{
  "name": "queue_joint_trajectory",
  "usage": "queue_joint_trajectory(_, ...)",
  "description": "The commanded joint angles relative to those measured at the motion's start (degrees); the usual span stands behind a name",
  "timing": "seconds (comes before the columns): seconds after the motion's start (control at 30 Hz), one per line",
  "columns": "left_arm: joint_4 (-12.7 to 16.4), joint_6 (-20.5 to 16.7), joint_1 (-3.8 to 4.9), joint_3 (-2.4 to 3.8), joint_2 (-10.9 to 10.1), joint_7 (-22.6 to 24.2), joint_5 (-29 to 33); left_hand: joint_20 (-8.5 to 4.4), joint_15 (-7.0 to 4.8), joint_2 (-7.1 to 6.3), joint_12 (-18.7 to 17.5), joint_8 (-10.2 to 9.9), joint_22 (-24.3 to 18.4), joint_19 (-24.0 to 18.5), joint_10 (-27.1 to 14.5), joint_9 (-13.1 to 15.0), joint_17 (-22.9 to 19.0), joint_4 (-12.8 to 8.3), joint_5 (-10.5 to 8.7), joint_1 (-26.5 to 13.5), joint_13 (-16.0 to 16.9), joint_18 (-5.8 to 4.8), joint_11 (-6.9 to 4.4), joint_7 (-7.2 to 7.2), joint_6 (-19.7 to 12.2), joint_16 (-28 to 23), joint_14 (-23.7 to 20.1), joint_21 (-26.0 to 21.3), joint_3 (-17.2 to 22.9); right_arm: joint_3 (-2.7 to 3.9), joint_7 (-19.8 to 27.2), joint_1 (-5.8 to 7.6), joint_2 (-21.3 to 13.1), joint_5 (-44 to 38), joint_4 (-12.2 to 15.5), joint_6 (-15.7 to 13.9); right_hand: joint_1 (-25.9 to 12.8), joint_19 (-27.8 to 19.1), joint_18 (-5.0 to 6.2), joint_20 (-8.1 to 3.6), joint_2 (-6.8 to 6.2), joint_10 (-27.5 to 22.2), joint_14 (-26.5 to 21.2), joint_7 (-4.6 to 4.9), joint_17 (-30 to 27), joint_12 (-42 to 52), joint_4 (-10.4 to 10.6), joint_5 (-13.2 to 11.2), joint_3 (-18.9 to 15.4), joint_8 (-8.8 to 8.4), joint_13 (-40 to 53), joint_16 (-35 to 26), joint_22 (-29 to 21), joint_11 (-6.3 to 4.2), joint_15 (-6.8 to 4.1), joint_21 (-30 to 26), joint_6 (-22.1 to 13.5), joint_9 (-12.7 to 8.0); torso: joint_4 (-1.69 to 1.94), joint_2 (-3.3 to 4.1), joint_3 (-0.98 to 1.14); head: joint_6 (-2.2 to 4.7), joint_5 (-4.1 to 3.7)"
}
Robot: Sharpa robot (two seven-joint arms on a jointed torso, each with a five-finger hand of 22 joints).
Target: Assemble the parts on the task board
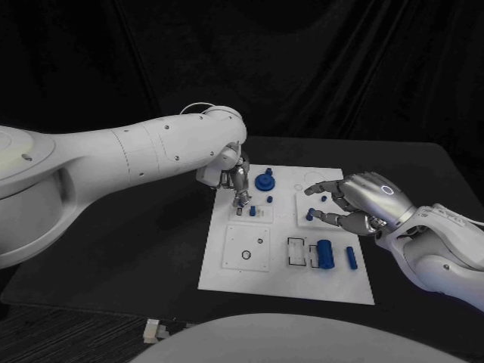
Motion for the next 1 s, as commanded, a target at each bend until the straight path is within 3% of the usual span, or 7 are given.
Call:
queue_joint_trajectory(0.03,-0.08,0.07,-0.4,0.05,0.16,-2.93,0.37,0.01,0.25,0.5,0.21,-0.31,10.24,-0.38,0.51,0.17,8.46,-8.55,-0.11,-0.11,4.21,1.07,-0.05,-0.3,0.52,0.13,2.74,-0.28,8.12,0.03,-0.27,-0.21,0.09,0.19,0.06,-0.26,0.69,2.8,0.65,0.37,-0.1,5.82,5.7,-0.05,13.73,-0.06,0.26,0.33,0.32,0.44,14.63,-0.23,12.99,0.5,0.44,-0.37,0.57,-0.09,-0.02,-0.04,0.0,-0.01,0.09)
queue_joint_trajectory(0.37,-0.56,-0.84,-1.2,0.05,-0.1,-3.06,0.37,-0.02,0.2,0.88,0.33,-0.85,10.27,-0.33,0.62,0.38,8.59,-9.52,-0.85,-0.9,4.38,1.04,-0.1,-0.29,0.73,0.2,2.82,-0.19,8.61,0.03,0.01,-0.33,0.38,0.25,-0.18,-0.32,0.83,2.8,0.65,0.4,-0.2,5.4,5.69,-0.05,13.68,-0.46,0.32,0.28,0.34,0.49,13.95,-0.25,12.99,0.51,0.47,-0.38,0.77,-0.14,0.06,-0.05,-0.03,-0.01,-0.11)
queue_joint_trajectory(1.0,-1.15,-1.33,-1.74,0.04,-0.3,-3.06,0.37,-0.12,0.08,0.92,0.47,-1.22,10.34,-0.14,0.78,0.75,8.77,-10.58,0.01,-1.91,4.57,1.0,-0.21,-0.34,1.2,0.31,2.95,0.06,9.02,0.03,-0.13,-0.45,0.7,0.26,-0.44,0.53,0.86,2.76,0.67,0.43,-0.21,4.84,5.66,0.01,13.56,-0.99,0.45,0.07,0.35,0.52,13.06,-0.31,12.97,0.55,0.5,-0.46,0.92,-0.19,0.03,-0.03,-0.02,-0.01,0.1)
